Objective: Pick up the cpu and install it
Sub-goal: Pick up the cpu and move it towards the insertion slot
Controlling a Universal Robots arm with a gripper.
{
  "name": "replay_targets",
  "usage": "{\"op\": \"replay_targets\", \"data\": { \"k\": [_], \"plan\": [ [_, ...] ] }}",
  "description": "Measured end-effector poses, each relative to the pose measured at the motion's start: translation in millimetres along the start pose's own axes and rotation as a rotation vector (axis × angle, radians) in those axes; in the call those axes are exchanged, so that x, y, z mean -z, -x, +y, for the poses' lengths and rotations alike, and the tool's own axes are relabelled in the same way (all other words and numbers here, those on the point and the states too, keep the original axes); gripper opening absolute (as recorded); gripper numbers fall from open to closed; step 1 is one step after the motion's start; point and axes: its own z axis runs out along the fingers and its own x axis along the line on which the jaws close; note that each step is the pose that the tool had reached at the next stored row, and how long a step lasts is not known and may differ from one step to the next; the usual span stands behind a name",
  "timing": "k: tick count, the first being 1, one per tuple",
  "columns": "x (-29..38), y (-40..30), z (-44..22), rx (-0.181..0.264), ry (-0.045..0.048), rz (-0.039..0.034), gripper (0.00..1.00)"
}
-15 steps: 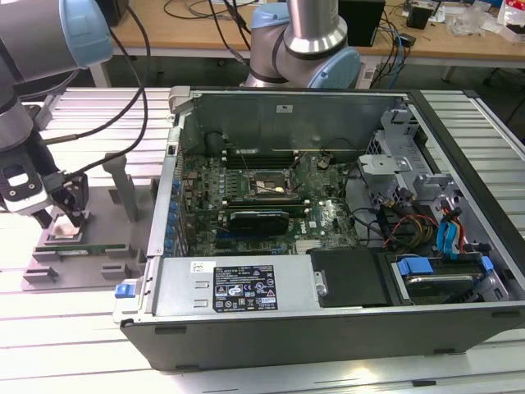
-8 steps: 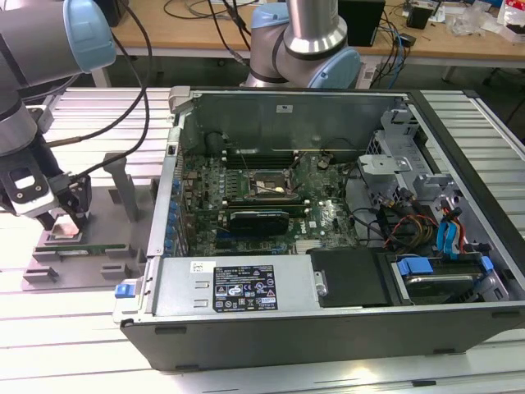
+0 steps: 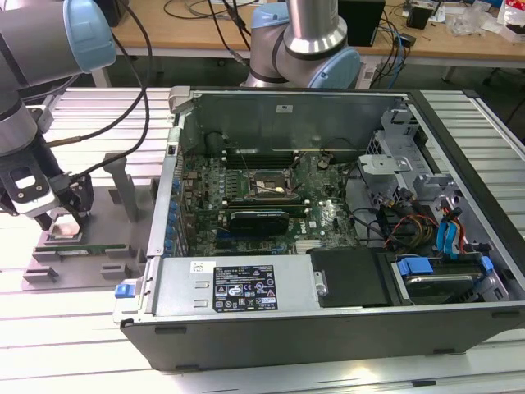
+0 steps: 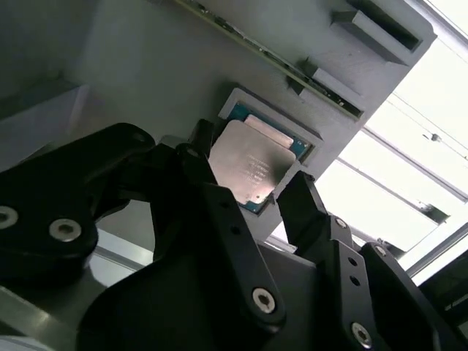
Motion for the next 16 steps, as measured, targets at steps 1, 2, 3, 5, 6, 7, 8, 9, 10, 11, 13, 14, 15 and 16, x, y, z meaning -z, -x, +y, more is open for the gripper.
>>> {"op": "replay_targets", "data": {
  "k": [1,2,3,5,6,7,8,9,10,11,13,14,15,16],
  "plan": [
    [-1.2,0.0,0.1,0.0,0.0103,-0.0005,0.63],
    [-2.0,-0.1,0.1,0.003,0.0106,-0.0006,0.63],
    [-2.7,-0.1,0.1,0.008,0.0108,-0.0005,0.63],
    [-7.0,-0.2,0.1,0.024,0.0109,-0.0007,0.63],
    [-9.5,-0.2,0.2,0.026,0.011,-0.0008,0.63],
    [-10.3,-0.3,0.1,0.026,0.0109,-0.0005,0.63],
    [-10.5,-0.3,0.2,0.026,0.0108,-0.0005,0.63],
    [-10.6,-0.3,0.2,0.026,0.0109,-0.0006,0.63],
    [-11.0,-0.3,0.2,0.026,0.011,-0.0007,0.55],
    [-11.2,-0.3,0.2,0.026,0.0109,-0.0006,0.55],
    [-9.0,-0.1,0.2,0.026,0.0115,-0.0015,0.55],
    [-4.4,0.0,0.0,0.026,0.0111,-0.001,0.55],
    [-1.1,0.0,0.0,0.026,0.011,-0.0008,0.55],
    [0.9,0.2,-0.1,0.026,0.011,-0.0013,0.55]
  ]
}}
